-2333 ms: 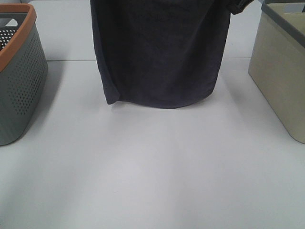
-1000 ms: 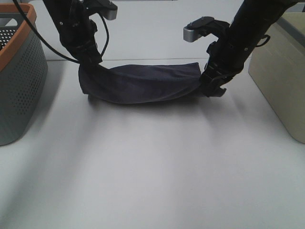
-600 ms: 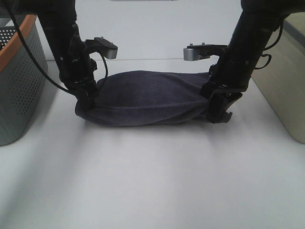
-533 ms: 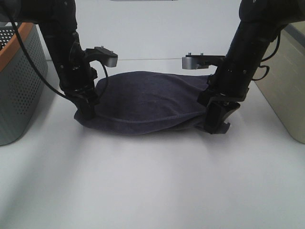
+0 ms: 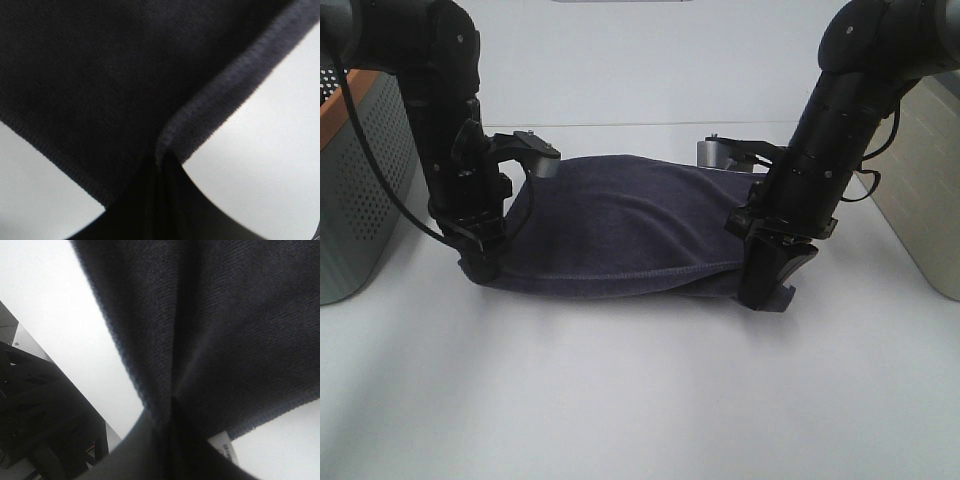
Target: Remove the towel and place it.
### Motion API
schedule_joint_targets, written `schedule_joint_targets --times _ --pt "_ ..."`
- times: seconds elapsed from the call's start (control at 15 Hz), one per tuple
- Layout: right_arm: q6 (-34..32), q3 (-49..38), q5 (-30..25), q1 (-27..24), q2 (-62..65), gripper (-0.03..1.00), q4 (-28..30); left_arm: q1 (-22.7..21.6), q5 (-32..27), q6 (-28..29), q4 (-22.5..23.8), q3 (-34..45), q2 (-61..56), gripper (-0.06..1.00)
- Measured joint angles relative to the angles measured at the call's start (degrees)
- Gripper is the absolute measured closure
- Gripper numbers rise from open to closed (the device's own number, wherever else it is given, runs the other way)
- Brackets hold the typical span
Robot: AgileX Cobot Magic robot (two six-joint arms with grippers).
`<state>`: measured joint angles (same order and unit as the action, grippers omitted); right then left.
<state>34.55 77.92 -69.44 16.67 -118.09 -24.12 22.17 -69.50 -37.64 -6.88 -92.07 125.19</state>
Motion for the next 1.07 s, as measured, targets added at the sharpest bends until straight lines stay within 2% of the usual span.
schedule_joint_targets --times 0.27,0.4,0.53,0.67,0.8,0.93,1.07 --pt "0.0 0.0 -0.1 0.0 0.0 0.88 0.0 0.0 0.0 -3.8 1.1 4.1 -2.9 0.9" --pt "0.0 0.0 -0.1 0.0 0.0 0.82 -0.3 0.0 -0.1 -6.5 3.3 6.2 -3.6 0.89" --pt "-0.9 0.0 -0.1 0.0 0.0 0.7 -0.6 0.0 0.0 -7.5 4.5 6.4 -3.6 0.89" --pt "-4.0 0.0 -0.1 0.0 0.0 0.52 -0.9 0.0 0.0 -7.3 4.5 6.4 -3.7 0.84" --pt "-7.6 0.0 -0.1 0.0 0.0 0.31 -0.8 0.0 0.0 -4.2 4.5 6.4 -3.8 0.71" --pt "-10.2 0.0 -0.1 0.0 0.0 0.24 -0.8 0.0 0.0 1.4 4.5 6.4 -3.8 0.52" --pt "-11.9 0.0 -0.1 0.0 0.0 0.23 -0.8 0.0 0.3 6.0 4.5 6.4 -3.8 0.34"
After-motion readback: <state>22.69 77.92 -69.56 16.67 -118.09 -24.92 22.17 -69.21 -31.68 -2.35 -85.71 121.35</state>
